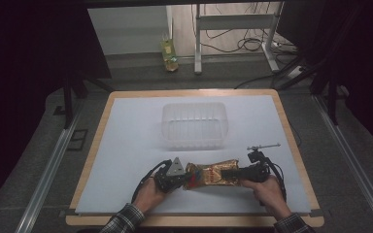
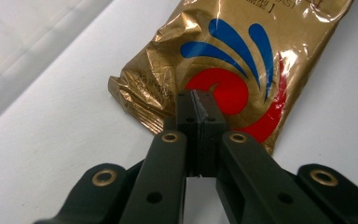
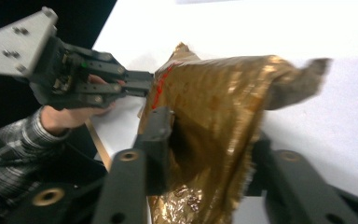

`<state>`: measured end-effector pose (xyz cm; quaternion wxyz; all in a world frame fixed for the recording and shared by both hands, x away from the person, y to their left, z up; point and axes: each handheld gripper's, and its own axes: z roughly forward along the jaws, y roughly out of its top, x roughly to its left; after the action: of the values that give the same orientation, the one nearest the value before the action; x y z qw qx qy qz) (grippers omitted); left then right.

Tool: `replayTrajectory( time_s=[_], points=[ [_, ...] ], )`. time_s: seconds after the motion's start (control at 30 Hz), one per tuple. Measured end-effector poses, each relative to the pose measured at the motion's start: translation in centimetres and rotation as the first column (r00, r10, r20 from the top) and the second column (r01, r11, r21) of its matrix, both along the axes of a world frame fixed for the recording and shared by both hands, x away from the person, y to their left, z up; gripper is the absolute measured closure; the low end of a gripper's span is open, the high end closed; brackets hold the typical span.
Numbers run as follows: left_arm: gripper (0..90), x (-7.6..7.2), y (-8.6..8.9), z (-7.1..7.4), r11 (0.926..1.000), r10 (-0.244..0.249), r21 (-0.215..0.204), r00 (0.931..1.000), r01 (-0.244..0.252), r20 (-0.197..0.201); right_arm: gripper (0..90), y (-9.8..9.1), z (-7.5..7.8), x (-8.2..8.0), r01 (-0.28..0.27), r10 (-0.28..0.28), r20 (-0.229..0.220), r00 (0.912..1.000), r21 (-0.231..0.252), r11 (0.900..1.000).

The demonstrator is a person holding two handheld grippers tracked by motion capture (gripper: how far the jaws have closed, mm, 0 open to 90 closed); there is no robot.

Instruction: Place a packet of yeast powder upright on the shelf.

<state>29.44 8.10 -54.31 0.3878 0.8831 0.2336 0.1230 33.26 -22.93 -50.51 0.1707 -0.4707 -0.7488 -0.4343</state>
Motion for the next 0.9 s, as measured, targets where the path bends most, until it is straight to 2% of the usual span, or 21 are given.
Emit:
replayTrajectory(
  time_s=[0.03,0.1,0.2,0.33,0.57,0.9],
  points=[
    [89.7,0.0,0.0,0.0,1.0,-0.003,-0.005,1.0,0.003,-0.002,69.4,0.0,0.1,0.0,0.004,-0.004,-0.013,0.9999,0.012,0.9999],
    [89.6,0.1,0.2,0.0,0.9999,-0.008,-0.01,1.0,0.008,-0.002,72.0,0.0,0.3,0.0,0.005,-0.005,-0.016,0.9999,0.004,1.0],
    [85.6,0.0,0.3,0.1,1.0,-0.003,-0.006,0.9997,0.003,0.026,73.6,0.2,0.4,-0.1,0.003,-0.003,-0.005,1.0,-0.009,0.9999],
    [80.1,-0.1,0.6,0.4,0.9996,0.016,-0.022,0.9993,-0.016,0.035,74.3,0.3,1.0,-0.2,-0.001,0.002,0.018,0.9998,-0.02,0.9998],
    [66.6,-0.4,1.1,0.9,0.9985,0.038,-0.042,0.9975,-0.035,0.059,75.2,0.3,2.4,-0.4,-0.016,0.018,0.062,0.9979,-0.037,0.9992],
    [44.0,-1.6,1.7,1.7,0.9964,0.036,-0.079,0.9966,-0.03,0.074,75.6,-0.4,3.9,-0.5,-0.016,0.018,0.089,0.9959,-0.028,0.9995]
  ],
)
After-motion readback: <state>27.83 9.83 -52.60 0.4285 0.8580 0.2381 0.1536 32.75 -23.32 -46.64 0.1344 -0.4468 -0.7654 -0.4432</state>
